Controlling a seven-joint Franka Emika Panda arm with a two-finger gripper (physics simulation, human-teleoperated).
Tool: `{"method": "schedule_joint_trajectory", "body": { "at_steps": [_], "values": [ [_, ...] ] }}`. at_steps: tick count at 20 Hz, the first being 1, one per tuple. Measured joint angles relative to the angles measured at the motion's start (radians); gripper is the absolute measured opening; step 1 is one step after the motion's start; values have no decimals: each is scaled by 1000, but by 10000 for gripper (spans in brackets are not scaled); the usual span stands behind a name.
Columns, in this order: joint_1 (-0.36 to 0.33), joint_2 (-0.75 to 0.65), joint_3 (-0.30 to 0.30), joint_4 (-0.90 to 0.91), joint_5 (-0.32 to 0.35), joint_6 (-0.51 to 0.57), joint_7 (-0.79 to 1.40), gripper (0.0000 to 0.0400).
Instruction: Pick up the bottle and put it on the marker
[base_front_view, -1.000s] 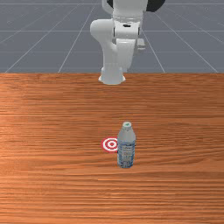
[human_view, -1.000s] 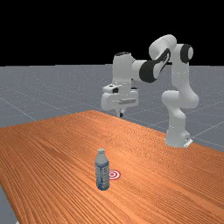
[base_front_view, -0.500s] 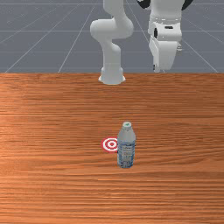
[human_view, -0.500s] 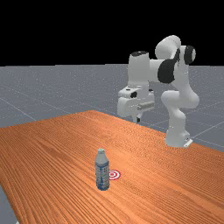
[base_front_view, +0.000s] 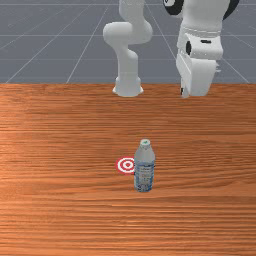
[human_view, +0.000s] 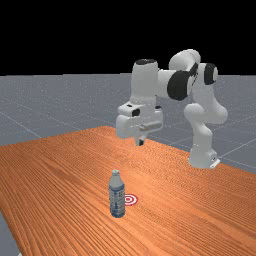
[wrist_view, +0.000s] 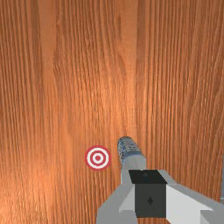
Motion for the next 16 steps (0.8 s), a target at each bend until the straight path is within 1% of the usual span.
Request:
{"method": "schedule_joint_trajectory", "body": {
  "at_steps": [1,2,3,4,6,7,8,9,10,11,12,14,15,16],
  "values": [
    [-3,-1,2,-8,6,9,-3,0],
    [-9,72,10,118,31,-111,-20,0],
    [-10,68,10,88,31,-82,-19,0],
    [-9,161,13,243,39,-195,-24,0],
    [-11,168,13,190,41,-148,-24,0],
    [-13,64,10,-23,31,11,-14,0],
    [-12,39,10,-68,31,32,-11,0],
    [-9,-15,6,-169,17,138,3,0],
    [-13,-10,13,-156,20,105,-31,0],
    [-13,-20,14,-170,19,110,-36,0],
    [-10,1,12,-132,30,66,-11,0],
    [-10,2,12,-140,29,77,-10,0],
    [-18,-13,18,-173,46,120,-21,0],
    [-12,-6,13,-160,23,110,-29,0]
  ]
}}
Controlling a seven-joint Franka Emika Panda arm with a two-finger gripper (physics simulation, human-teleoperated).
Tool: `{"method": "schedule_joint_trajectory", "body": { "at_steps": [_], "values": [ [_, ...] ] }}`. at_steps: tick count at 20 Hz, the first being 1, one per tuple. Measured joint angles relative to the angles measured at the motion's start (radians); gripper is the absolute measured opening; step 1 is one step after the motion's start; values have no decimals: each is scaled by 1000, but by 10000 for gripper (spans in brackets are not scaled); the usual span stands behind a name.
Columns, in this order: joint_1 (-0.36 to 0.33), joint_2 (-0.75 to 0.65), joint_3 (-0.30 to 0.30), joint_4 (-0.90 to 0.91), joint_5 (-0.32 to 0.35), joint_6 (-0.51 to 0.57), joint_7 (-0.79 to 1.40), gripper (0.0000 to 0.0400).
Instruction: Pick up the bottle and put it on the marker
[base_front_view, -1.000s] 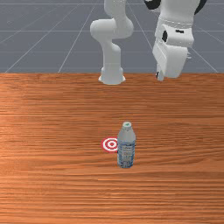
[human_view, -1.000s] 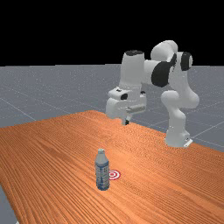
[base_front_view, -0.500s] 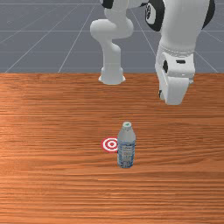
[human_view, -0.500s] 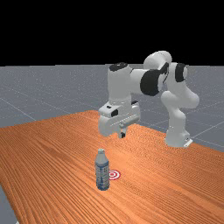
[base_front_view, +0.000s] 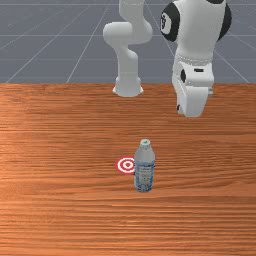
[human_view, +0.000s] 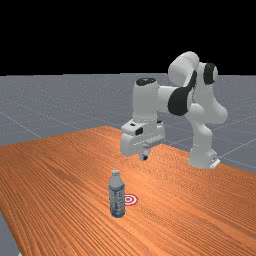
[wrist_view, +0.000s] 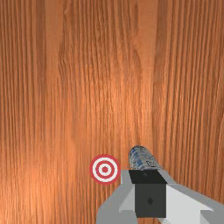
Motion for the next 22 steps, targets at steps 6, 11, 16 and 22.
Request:
{"method": "schedule_joint_trajectory", "body": {
  "at_steps": [6,11,16,22],
  "values": [
    [10,4,-7,35,-15,-41,24,346],
    [1,-14,-12,39,9,-59,50,396],
    [-13,148,-9,305,-6,-154,-48,400],
    [-10,250,-14,473,-2,-228,-27,400]
  ]
}}
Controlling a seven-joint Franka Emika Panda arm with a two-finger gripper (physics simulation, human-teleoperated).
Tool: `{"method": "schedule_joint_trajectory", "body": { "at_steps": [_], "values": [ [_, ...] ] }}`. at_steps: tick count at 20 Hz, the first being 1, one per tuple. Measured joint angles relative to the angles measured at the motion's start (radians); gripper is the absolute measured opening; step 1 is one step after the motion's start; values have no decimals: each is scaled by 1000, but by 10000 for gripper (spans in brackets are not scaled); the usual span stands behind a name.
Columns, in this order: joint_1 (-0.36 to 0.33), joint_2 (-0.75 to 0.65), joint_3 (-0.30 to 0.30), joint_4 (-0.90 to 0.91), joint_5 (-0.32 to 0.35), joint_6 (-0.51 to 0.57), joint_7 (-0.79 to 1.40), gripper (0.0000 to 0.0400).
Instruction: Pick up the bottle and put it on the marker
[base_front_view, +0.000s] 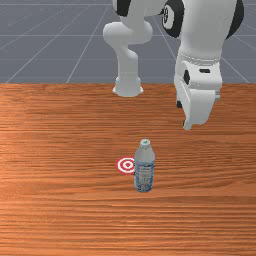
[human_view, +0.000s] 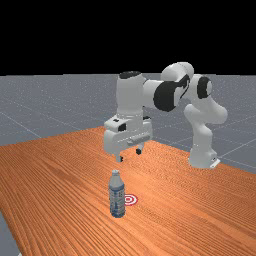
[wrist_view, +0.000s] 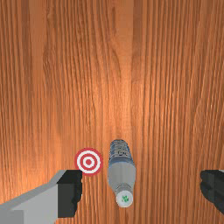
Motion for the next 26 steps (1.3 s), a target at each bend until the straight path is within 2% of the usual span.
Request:
{"method": "schedule_joint_trajectory", "body": {
  "at_steps": [1,2,3,6,10,11,12,21,24,26],
  "values": [
    [1,62,-1,108,0,-48,-5,400],
    [0,63,-1,108,0,-48,-5,400],
    [4,125,-8,214,8,-92,37,400],
    [-20,93,-25,150,32,-68,130,400],
    [-55,59,-27,91,-1,-41,-17,400],
    [-61,111,-19,192,15,-109,-27,400],
    [-62,57,-20,82,12,-32,-23,400],
    [-87,103,-35,43,39,8,47,400],
    [-103,92,-39,25,9,17,-39,400],
    [-109,48,-33,-62,19,88,-39,400]
  ]
}}
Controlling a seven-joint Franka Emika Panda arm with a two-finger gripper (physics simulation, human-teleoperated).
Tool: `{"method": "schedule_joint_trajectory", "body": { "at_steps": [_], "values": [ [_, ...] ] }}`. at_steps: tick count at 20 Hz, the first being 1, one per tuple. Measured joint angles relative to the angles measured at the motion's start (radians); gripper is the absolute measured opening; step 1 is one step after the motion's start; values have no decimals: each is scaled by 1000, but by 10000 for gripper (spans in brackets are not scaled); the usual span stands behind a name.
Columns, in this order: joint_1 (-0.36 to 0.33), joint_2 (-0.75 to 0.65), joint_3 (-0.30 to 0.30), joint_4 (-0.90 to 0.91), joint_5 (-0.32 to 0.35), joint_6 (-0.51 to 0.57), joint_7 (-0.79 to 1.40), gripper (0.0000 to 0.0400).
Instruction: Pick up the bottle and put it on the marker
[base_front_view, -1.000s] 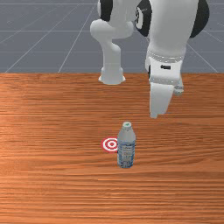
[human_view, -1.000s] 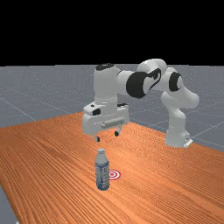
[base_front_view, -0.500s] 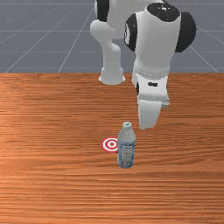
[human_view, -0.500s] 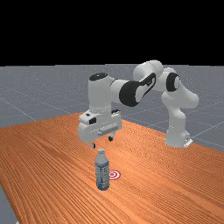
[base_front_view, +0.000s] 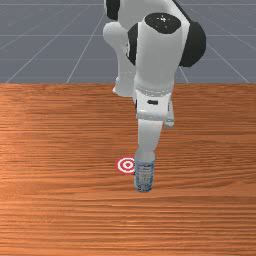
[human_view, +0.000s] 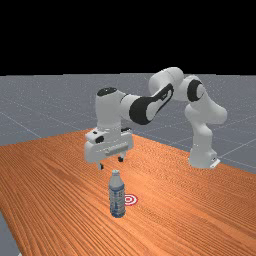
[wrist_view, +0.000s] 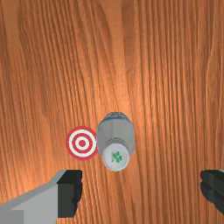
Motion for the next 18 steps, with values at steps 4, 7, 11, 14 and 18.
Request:
{"method": "schedule_joint_trajectory", "body": {
  "at_steps": [4,7,11,14,18],
  "values": [
    [-20,-72,22,-118,41,24,-24,400],
    [-4,-100,5,-170,7,72,-2,400],
    [0,-5,4,-43,5,-30,-4,400],
    [-1,-43,5,-163,-2,92,-12,400],
    [-2,-38,5,-165,4,94,-2,400]
  ]
}}
